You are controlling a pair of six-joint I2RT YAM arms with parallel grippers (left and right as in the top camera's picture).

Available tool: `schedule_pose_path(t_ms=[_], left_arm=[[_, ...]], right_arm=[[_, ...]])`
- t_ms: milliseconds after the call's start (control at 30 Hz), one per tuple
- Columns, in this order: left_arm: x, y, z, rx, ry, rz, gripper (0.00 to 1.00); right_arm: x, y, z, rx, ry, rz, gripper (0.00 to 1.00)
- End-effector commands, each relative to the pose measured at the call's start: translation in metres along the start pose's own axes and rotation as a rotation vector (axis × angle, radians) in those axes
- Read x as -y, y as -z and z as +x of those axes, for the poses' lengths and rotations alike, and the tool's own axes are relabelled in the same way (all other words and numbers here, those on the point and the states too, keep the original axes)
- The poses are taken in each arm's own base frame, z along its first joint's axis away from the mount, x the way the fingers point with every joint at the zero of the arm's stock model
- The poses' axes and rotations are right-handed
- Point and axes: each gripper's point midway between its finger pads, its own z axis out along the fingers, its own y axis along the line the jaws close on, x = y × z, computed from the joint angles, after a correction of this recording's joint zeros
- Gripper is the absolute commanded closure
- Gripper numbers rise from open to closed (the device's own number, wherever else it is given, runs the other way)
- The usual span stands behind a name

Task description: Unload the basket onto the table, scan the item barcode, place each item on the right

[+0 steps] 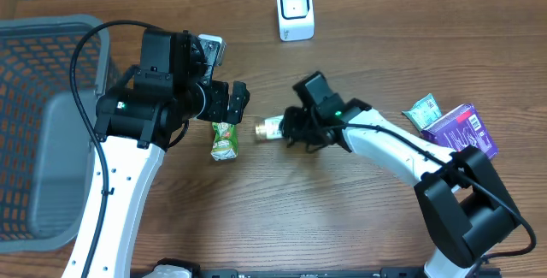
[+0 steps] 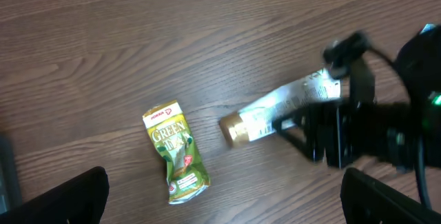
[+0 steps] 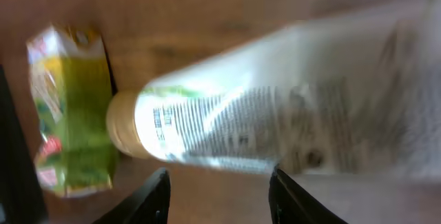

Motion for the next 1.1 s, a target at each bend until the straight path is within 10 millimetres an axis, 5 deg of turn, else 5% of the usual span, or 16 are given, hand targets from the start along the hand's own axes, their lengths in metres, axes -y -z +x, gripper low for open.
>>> schedule_pose_path(t_ms=[0,67,133,267,367,667,1067], left_arm=[[0.002,0.011,-0.007,0.037,-0.021,0.001,0.00],[0.002,0.011,-0.007,0.037,-0.021,0.001,0.00],[0.002,0.011,-0.007,0.037,-0.021,0.001,0.00],[0.002,0.011,-0.007,0.037,-0.021,0.001,0.00],[0.002,0.011,-0.007,0.037,-0.021,0.001,0.01],[0.002,0.011,-0.007,0.037,-0.021,0.001,0.00],[0.002,0.011,-0.007,0.037,-0.021,0.001,0.00]], right_arm=[[0.011,0.019,-0.049,0.146,0.261,0.027,0.52],[0.019,0.027,-0.065,0.169,0.405,0.050,0.50],[0.031,0.036,-0.081,0.184,0.543,0.074,0.27],[0.033,0.036,-0.082,0.160,0.812,0.030,0.10],[0.029,0.029,-0.074,0.131,0.931,-0.024,0.07],[0.047,0.012,-0.058,0.033,1.052,-0.015,0.08],[0.076,-0.006,-0.041,-0.083,0.924,0.035,0.29]])
